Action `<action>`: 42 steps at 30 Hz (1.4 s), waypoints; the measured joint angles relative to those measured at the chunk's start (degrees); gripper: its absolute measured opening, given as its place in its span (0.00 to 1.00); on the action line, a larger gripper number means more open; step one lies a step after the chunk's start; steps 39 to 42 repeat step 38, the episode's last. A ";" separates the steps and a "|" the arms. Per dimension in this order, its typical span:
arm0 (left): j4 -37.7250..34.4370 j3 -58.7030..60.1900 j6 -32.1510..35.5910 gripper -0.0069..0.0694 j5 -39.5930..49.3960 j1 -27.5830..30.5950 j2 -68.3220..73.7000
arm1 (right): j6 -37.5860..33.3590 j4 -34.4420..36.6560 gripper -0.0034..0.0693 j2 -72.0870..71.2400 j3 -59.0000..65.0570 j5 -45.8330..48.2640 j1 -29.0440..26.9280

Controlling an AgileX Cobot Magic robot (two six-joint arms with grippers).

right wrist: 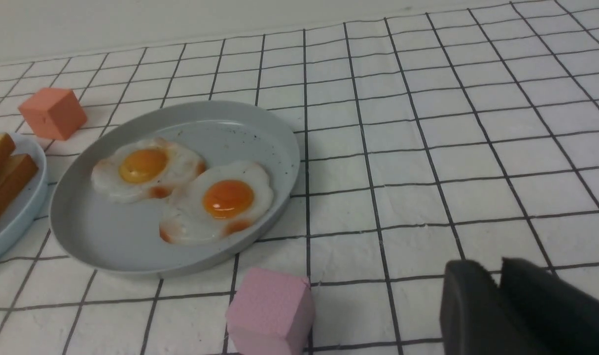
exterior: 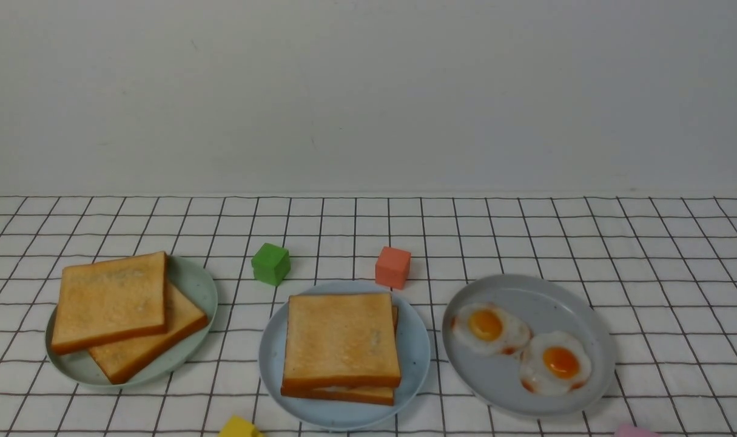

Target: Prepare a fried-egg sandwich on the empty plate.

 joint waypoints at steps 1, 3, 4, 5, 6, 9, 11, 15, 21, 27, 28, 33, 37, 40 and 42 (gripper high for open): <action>0.00 0.00 0.00 0.14 0.00 0.00 0.00 | 0.00 0.00 0.21 0.00 0.00 0.00 0.00; 0.00 0.00 0.00 0.14 0.00 0.00 0.00 | 0.00 0.00 0.21 0.00 0.00 0.00 0.00; 0.05 0.00 0.00 0.14 0.00 0.00 0.00 | 0.00 0.00 0.21 0.00 0.00 0.00 0.00; 0.05 0.00 0.00 0.14 0.00 0.00 0.00 | 0.00 0.00 0.21 0.00 0.00 0.00 0.00; 0.05 0.00 0.00 0.14 0.00 0.00 0.00 | 0.00 0.00 0.21 0.00 0.00 0.00 0.00; 0.05 0.00 0.00 0.15 0.00 0.00 0.00 | 0.00 0.00 0.22 0.00 0.00 0.00 0.00; 0.05 0.00 0.00 0.15 0.00 0.00 0.00 | 0.00 0.00 0.23 0.00 0.00 0.00 0.00; 0.05 0.00 0.00 0.16 0.00 0.00 0.00 | 0.00 -0.06 0.24 0.00 0.00 0.00 0.00; 0.05 0.00 0.00 0.17 0.00 0.00 0.00 | 0.00 -0.06 0.24 0.00 0.00 0.00 0.00; 0.05 0.00 0.00 0.18 0.00 0.00 0.00 | 0.00 -0.06 0.25 0.00 0.00 0.00 0.00; 0.05 0.00 0.00 0.18 0.00 0.00 0.00 | 0.00 -0.06 0.25 0.00 0.00 0.00 0.00; 0.05 0.00 0.00 0.18 0.00 0.00 0.00 | 0.02 -0.06 0.26 0.00 0.00 0.00 0.00; 0.05 0.00 0.00 0.19 0.00 0.00 0.00 | 0.02 -0.06 0.26 0.00 0.00 0.00 0.00; 0.05 0.00 0.00 0.19 0.00 0.00 0.00 | 0.02 -0.06 0.27 0.00 0.00 0.00 0.00; 0.05 0.00 0.00 0.19 0.00 0.00 0.00 | 0.02 -0.06 0.27 0.00 0.00 0.00 0.00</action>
